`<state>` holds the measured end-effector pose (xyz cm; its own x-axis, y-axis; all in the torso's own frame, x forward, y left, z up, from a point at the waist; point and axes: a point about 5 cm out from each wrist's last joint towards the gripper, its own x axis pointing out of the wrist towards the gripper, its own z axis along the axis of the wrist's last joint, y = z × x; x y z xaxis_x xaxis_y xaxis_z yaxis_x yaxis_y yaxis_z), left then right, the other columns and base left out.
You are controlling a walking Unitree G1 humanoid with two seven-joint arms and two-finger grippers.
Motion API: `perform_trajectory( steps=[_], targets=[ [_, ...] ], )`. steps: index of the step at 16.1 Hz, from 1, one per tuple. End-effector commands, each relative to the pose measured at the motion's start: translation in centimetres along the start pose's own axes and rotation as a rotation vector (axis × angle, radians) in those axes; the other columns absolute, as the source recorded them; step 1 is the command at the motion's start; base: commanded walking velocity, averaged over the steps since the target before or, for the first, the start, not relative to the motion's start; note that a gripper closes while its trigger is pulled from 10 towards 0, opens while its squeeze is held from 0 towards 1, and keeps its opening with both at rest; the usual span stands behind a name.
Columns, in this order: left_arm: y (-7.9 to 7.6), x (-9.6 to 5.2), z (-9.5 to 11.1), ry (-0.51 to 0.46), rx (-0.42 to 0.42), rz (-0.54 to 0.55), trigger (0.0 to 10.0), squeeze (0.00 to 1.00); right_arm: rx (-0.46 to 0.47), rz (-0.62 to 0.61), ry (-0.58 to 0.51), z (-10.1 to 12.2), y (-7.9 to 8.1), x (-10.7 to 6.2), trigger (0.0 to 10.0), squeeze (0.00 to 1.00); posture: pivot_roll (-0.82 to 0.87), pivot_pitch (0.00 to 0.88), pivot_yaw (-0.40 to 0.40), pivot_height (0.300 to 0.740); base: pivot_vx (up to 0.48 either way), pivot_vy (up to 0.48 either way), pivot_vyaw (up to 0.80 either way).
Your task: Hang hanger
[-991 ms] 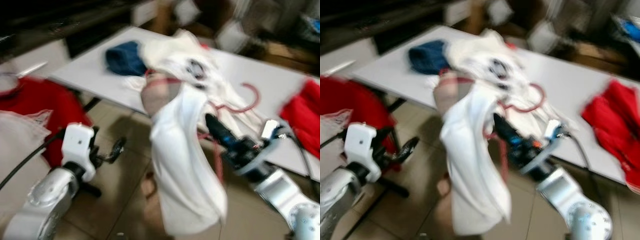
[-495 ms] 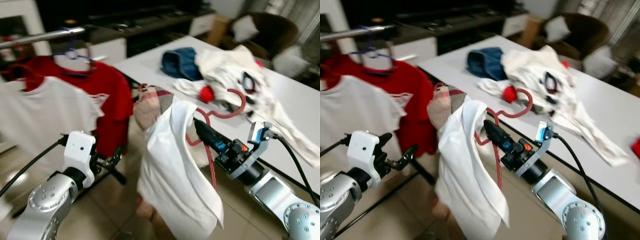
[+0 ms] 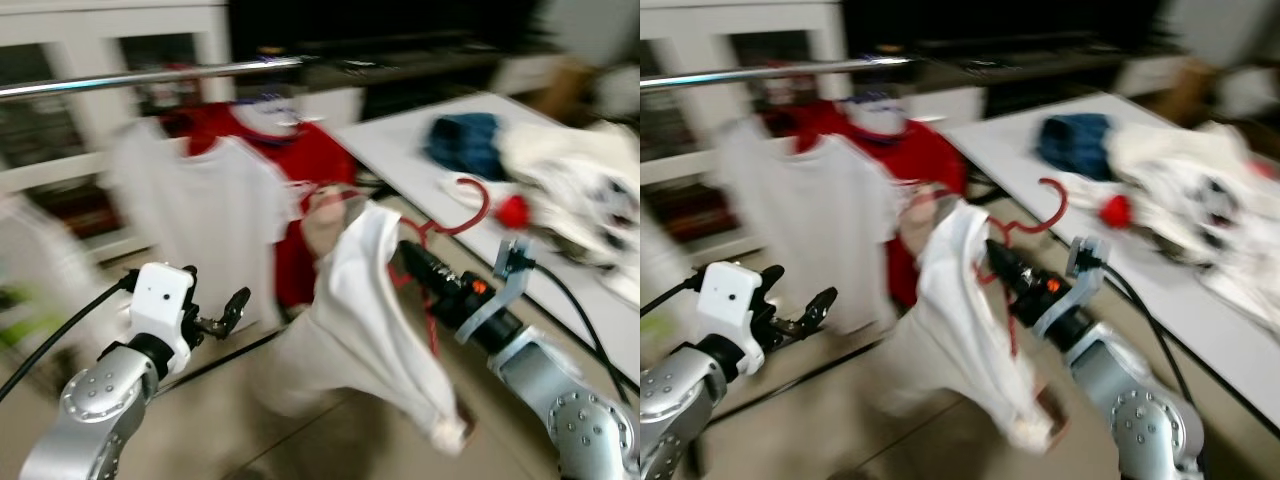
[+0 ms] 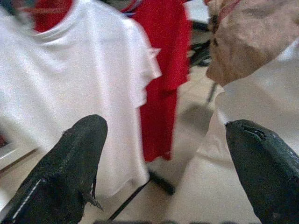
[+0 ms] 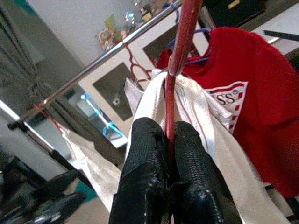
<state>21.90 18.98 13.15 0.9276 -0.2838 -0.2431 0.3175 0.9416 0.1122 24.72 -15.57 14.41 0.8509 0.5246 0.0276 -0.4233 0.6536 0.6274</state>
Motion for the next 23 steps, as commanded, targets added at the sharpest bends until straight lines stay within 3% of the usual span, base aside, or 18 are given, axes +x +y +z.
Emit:
perform_trajectory(
  steps=[1,6,12,13,14,16,19,20,23],
  targets=[
    [0.2,0.4,0.3,-0.014,0.023,0.022,10.0,1.00,-0.041,-0.019,-0.017,0.3,0.0,0.5,10.0,0.00,0.03,0.000,-0.086,0.740,0.000,0.000,0.79],
    [0.2,0.8,0.6,-0.020,0.043,0.037,10.0,1.00,-0.227,0.009,0.012,0.0,0.8,2.0,10.0,0.00,0.03,0.000,-0.087,0.740,0.000,-0.115,0.79],
    [-0.3,1.0,0.6,-0.014,0.059,0.022,10.0,1.00,-0.266,0.016,0.004,-0.5,0.9,2.7,10.0,0.00,0.04,0.000,-0.086,0.740,0.000,-0.303,0.79],
    [-0.3,1.1,0.3,0.017,0.037,0.015,10.0,0.96,-0.274,0.017,0.001,-0.5,0.9,2.7,10.0,0.00,0.04,0.000,-0.084,0.740,0.000,0.000,0.79],
    [-0.4,1.2,0.0,0.046,-0.002,0.010,10.0,0.81,-0.296,0.015,-0.001,-0.5,1.0,2.8,10.0,0.00,0.04,0.000,-0.084,0.740,0.000,0.480,0.69],
    [-0.2,1.5,0.4,0.025,0.034,0.022,10.0,0.76,-0.296,0.023,-0.004,-0.3,1.2,3.0,10.0,0.00,0.03,0.000,-0.080,0.740,0.000,0.435,0.00],
    [0.7,1.9,0.9,-0.018,0.064,0.044,10.0,0.80,-0.362,0.079,0.037,-0.4,1.8,3.3,10.0,0.00,0.03,0.000,-0.079,0.740,0.000,0.000,0.00],
    [1.1,2.0,1.3,-0.037,0.051,0.038,10.0,1.00,-0.384,0.094,0.051,-0.3,1.8,3.4,10.0,0.00,0.03,0.000,-0.077,0.740,0.000,0.000,0.00],
    [2.7,2.6,1.9,-0.053,0.027,-0.001,10.0,1.00,-0.366,0.203,0.073,0.4,2.5,3.4,10.0,0.00,0.02,0.000,-0.079,0.740,0.000,0.000,0.00]
  ],
)
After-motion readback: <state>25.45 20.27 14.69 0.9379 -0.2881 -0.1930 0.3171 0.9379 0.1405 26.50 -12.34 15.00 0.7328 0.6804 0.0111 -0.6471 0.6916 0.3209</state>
